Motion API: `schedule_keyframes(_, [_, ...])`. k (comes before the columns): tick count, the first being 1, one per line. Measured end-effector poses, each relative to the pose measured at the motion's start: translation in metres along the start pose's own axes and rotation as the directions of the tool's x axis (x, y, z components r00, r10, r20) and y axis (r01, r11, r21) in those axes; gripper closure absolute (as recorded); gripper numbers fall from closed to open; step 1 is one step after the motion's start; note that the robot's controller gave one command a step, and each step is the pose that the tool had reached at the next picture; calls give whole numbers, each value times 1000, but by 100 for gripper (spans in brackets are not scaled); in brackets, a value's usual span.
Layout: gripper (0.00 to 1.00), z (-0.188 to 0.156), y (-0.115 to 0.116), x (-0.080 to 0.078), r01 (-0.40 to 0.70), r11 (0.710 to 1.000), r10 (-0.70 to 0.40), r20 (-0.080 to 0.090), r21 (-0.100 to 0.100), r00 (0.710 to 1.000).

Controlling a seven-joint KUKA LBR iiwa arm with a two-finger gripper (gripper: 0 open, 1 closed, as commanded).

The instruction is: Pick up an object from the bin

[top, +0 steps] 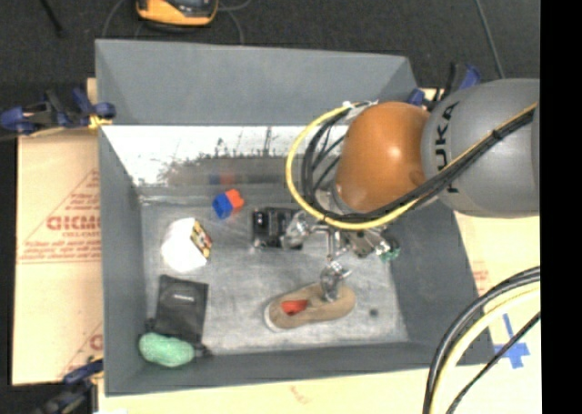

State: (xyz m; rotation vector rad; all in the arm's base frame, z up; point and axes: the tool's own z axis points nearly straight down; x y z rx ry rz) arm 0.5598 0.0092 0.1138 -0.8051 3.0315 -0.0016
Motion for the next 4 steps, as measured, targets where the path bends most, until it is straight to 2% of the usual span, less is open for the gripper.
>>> schedule_keyframes(1, [0,0,0,0,0,1000,0,0,0,1000])
schedule_keyframes(2, [100,36,-6,34,259,966,-259,10,4,966])
schedule_keyframes(3, [100,36,-6,34,259,966,-260,10,5,966])
schedule_keyframes(4, [100,-103,13,41,264,964,-264,-3,-3,964])
